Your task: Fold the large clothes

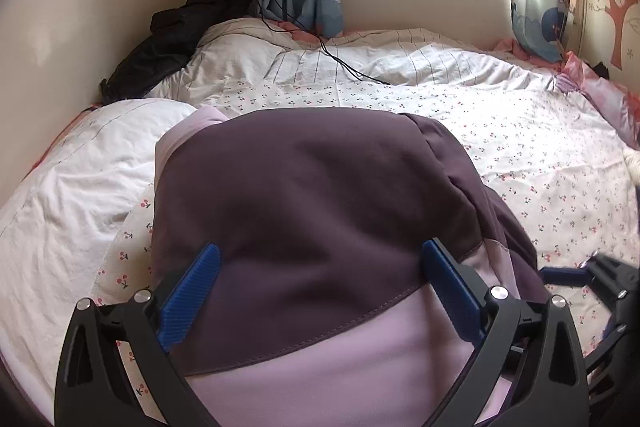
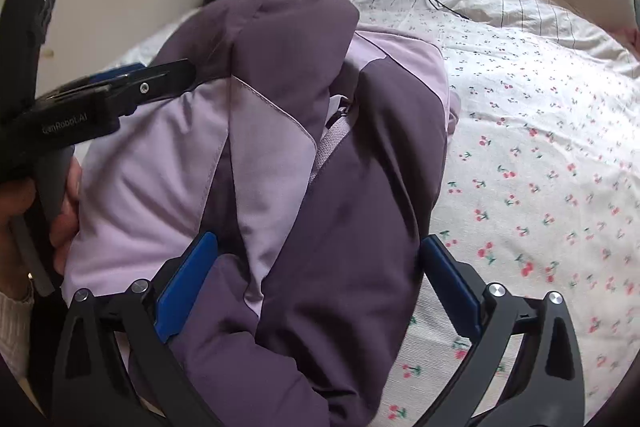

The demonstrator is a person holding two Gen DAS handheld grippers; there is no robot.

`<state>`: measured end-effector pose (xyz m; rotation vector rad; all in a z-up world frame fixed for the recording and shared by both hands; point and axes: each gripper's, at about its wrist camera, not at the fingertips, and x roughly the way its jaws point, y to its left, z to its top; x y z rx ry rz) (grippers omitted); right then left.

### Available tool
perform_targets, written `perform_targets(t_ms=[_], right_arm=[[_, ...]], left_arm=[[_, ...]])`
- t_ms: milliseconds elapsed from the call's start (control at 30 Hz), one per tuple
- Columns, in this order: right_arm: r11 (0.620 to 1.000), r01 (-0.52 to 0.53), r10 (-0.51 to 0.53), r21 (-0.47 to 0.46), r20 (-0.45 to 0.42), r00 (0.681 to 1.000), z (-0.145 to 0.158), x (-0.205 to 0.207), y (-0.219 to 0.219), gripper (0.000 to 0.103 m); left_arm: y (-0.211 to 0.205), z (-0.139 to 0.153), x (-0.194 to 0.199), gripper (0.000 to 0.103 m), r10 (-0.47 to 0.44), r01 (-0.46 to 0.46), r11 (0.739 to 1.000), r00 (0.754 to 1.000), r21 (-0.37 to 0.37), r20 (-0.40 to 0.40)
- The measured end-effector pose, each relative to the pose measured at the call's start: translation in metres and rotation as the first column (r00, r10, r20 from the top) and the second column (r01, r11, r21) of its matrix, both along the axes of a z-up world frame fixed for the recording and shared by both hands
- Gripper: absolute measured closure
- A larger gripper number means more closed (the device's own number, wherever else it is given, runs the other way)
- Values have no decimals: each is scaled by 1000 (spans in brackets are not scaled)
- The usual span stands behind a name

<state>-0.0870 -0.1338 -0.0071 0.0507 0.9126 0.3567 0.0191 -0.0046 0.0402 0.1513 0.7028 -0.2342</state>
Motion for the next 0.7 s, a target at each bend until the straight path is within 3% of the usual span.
perform_targets(t_ms=[100, 200, 467, 567, 700], right_arm=[[1000, 23, -22, -20, 54, 998, 26, 3, -2, 7], [997, 66, -69, 26, 116, 991, 46, 13, -10, 7], [985, 124, -145, 123, 186, 972, 70, 91, -11, 7], [981, 153, -171, 119, 166, 971, 60, 125, -12, 7], [988, 144, -146, 59, 18, 989, -8, 166, -10, 7]], left_arm=[[4, 2, 1, 7, 15, -15, 1000, 1000, -7, 8], [9, 3, 2, 7, 20, -19, 999, 1000, -30, 3], [8, 4, 1, 7, 19, -19, 999, 1000, -29, 7], [9, 4, 1, 7, 19, -19, 999, 1000, -30, 7], [6, 4, 1, 7, 11, -11, 999, 1000, -36, 2]])
